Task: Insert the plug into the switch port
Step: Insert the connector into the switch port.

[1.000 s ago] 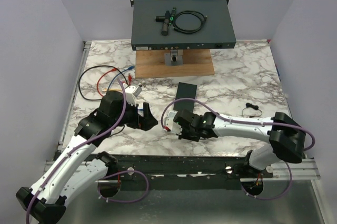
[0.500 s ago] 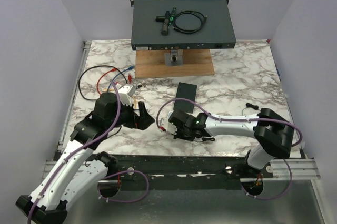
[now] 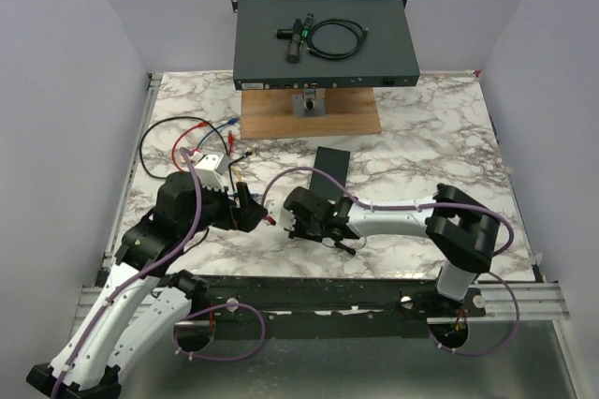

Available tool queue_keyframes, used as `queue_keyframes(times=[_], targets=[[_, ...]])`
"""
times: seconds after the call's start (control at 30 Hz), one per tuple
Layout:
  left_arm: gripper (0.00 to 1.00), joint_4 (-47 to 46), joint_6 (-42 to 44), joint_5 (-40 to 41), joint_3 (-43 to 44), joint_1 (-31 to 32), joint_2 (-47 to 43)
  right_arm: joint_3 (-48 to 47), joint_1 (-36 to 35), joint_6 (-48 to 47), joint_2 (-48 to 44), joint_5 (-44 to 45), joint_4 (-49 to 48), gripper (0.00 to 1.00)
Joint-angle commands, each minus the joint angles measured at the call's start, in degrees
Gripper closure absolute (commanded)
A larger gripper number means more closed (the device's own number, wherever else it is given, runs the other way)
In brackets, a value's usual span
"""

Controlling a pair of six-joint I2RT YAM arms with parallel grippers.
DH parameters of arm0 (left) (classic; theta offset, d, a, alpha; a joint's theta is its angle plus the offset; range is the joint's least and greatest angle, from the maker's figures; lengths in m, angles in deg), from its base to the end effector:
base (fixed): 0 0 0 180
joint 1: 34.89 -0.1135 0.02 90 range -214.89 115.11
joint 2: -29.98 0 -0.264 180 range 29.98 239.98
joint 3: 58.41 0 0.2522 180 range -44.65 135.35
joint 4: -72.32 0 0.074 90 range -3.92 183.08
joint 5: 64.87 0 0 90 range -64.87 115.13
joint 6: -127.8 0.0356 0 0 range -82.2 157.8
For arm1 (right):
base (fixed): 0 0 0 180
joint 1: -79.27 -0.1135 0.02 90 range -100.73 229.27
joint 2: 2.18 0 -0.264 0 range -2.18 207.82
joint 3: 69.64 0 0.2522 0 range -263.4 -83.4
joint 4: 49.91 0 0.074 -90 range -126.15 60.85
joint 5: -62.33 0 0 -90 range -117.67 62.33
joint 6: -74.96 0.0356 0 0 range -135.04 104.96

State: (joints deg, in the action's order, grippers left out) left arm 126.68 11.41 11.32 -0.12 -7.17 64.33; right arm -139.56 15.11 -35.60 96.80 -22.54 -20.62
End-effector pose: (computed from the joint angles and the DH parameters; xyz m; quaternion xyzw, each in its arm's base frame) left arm 0.1077 -0.0662 0.3098 0.0697 0.8608 -0.3173 0.3918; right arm 0.1507 0.3038 0.1586 -0.6386 0.7184 0.0612 0.2689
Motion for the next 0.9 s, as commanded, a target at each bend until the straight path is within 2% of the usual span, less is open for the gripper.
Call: queue_keyframes(times=[0.0,0.23,0.4,0.57,0.7,0.87], targets=[[0.01,1.67,-2.14,4.37,-0.57,-0.56,-2.10,-4.14,0.29,-1.69,5.04,0.10,-7.20,0.99],[0.02,1.76,-7.97,10.65,-1.60,-0.74,-3.84,-6.59,0.98,-1.99,7.80,-2.61,-9.47,0.99],[0.01,-1.05,-11.65,13.23,-3.18,-0.74,-4.31,-4.65,1.04,-2.60,3.31,-7.16,-3.95,0.99],[0.01,-5.76,-14.13,13.31,-5.16,-0.83,-1.99,-0.95,0.98,-0.16,-5.14,-7.60,-0.29,0.99],[0.02,-9.33,-15.56,12.62,-6.54,-0.83,1.79,1.39,1.04,1.10,-10.63,-0.82,1.72,0.99],[0.01,-12.87,-17.05,12.33,-8.20,-0.84,5.98,1.82,1.10,1.53,-11.27,10.67,3.00,0.99]])
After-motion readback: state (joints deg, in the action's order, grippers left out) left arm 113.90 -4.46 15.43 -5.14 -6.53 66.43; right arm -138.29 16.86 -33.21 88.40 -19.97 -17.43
